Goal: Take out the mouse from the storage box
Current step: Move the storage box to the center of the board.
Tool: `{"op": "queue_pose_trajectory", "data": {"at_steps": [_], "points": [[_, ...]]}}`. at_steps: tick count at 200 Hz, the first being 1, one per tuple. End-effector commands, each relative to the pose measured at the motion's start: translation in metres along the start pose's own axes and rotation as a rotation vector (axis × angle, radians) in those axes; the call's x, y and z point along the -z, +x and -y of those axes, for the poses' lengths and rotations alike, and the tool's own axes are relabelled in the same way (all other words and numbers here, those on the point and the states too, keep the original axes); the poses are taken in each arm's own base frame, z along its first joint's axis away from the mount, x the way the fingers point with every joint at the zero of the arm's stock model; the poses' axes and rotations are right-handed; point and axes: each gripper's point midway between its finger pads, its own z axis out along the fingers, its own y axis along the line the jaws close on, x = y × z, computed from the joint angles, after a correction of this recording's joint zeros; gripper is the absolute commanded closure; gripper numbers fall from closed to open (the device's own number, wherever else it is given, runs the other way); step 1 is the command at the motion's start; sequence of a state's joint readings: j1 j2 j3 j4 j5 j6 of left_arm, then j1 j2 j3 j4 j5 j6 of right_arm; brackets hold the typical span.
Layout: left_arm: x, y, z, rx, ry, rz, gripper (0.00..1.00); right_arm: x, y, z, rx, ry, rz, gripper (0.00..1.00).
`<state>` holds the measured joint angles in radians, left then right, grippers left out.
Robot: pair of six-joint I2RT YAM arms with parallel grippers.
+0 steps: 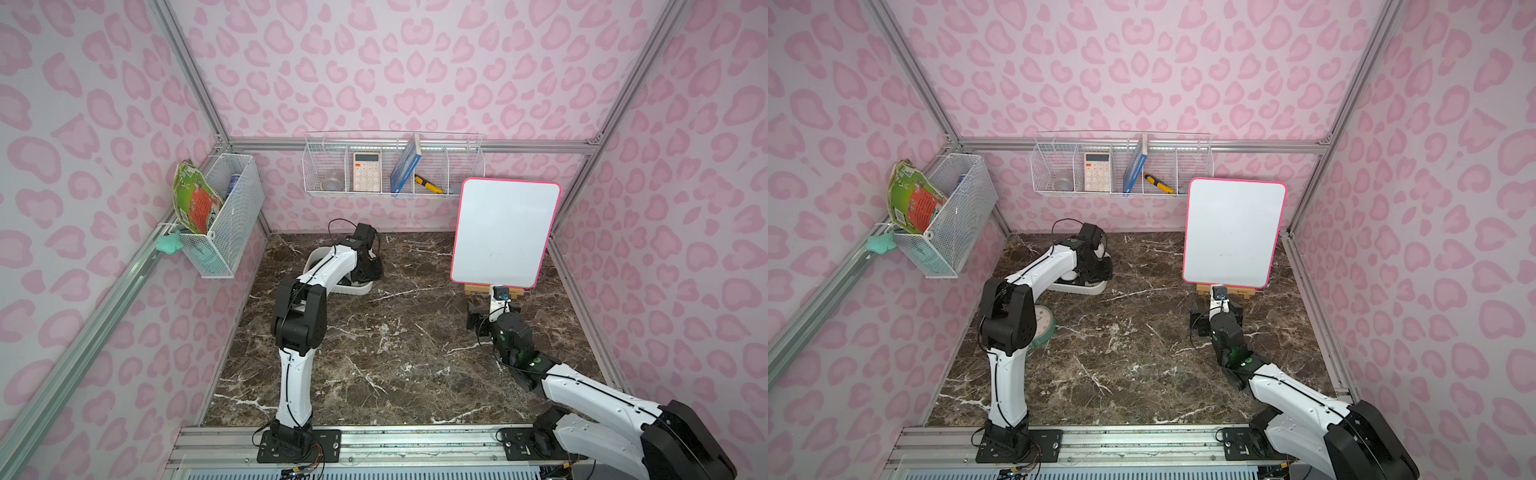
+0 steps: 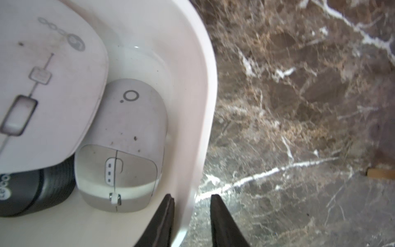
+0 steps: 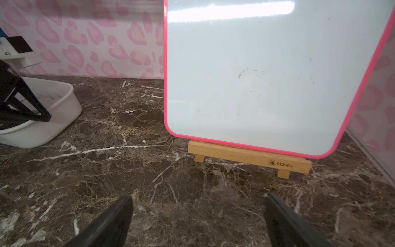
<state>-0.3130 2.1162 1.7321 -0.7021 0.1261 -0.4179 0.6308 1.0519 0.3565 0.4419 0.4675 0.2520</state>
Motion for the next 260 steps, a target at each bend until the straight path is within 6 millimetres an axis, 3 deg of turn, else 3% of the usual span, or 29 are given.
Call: {"op": "queue_pose_trajectory", "data": {"at_steps": [1,37,95,122,165,187,200,234,260], "points": [[0.006,0.023,0.019,-0.011,0.053,-0.013,0.67,0.0,-0.005,0.003,-0.022,0.02,0.017,0.02],[0.023,0.06,0.041,-0.057,0.083,0.003,0.66,-0.001,-0.005,0.002,-0.034,0.015,0.01,0.02],[0.017,0.145,0.071,-0.17,0.096,-0.088,0.65,-0.003,-0.004,0.002,-0.063,0.032,-0.027,0.02],[0.017,0.185,0.097,-0.245,0.128,-0.126,0.65,0.0,0.003,0.003,-0.098,0.031,-0.062,0.03],[0.042,0.226,0.143,-0.48,0.207,-0.08,0.54,0.009,0.011,0.0,-0.154,0.006,-0.134,0.03],[0.062,0.217,0.146,-0.505,0.232,-0.025,0.44,0.017,0.012,-0.002,-0.179,-0.015,-0.151,0.03],[0.076,0.201,0.143,-0.5,0.226,0.032,0.37,0.022,0.013,-0.005,-0.189,-0.03,-0.159,0.03],[0.094,0.135,0.077,-0.27,0.072,0.131,0.3,0.034,0.013,-0.029,-0.218,-0.118,-0.163,0.04],[0.095,0.094,0.012,-0.035,-0.02,0.153,0.28,0.042,0.019,-0.057,-0.219,-0.203,-0.173,0.03]]}}
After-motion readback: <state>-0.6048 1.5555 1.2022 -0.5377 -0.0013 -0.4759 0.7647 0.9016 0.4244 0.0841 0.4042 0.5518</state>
